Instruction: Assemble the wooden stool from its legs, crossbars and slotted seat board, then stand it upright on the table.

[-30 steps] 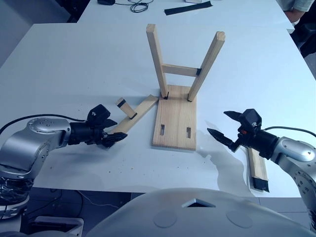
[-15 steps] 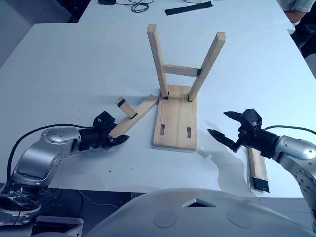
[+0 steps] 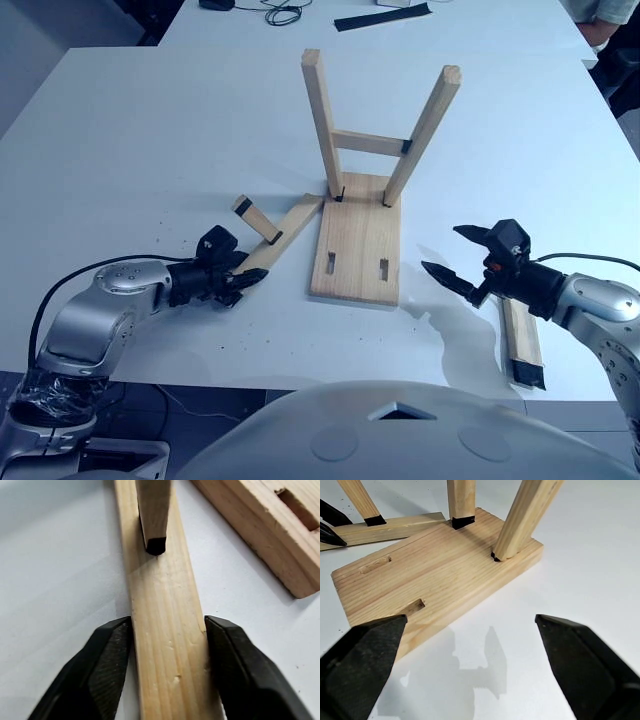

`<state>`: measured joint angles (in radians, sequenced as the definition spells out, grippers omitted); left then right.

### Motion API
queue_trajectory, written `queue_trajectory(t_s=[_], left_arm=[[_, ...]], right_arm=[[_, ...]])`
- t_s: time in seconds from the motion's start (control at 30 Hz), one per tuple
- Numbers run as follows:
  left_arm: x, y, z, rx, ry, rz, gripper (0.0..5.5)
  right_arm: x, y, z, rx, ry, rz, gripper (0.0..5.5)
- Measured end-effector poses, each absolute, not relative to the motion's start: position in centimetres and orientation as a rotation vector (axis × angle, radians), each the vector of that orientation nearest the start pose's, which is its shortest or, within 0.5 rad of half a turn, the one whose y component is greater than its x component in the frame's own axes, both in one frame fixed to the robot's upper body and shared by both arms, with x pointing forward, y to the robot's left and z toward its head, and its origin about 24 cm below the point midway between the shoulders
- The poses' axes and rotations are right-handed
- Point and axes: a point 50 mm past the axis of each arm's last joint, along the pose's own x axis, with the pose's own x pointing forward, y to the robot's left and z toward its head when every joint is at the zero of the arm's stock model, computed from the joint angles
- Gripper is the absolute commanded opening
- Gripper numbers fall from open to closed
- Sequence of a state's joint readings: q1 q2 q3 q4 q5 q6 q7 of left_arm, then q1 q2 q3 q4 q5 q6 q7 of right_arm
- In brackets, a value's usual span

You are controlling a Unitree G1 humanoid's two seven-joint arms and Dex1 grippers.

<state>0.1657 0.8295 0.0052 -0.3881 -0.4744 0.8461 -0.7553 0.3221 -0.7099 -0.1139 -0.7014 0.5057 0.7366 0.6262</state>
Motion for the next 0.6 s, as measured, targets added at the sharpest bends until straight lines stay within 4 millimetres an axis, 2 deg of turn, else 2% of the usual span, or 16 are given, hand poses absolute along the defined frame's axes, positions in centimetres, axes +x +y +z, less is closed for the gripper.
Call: queue_trajectory(t_s=[0.43, 0.6], left_arm=[[19.7, 23.3, 5.8, 0.133, 0.754, -0.760, 2.08], [21.7, 23.9, 6.4, 0.098, 0.688, -0.684, 2.06]], right_arm=[[17.0, -19.8, 9.8, -0.161, 0.476, 0.774, 4.74], [17.1, -19.9, 9.7, -0.162, 0.477, 0.771, 4.74]])
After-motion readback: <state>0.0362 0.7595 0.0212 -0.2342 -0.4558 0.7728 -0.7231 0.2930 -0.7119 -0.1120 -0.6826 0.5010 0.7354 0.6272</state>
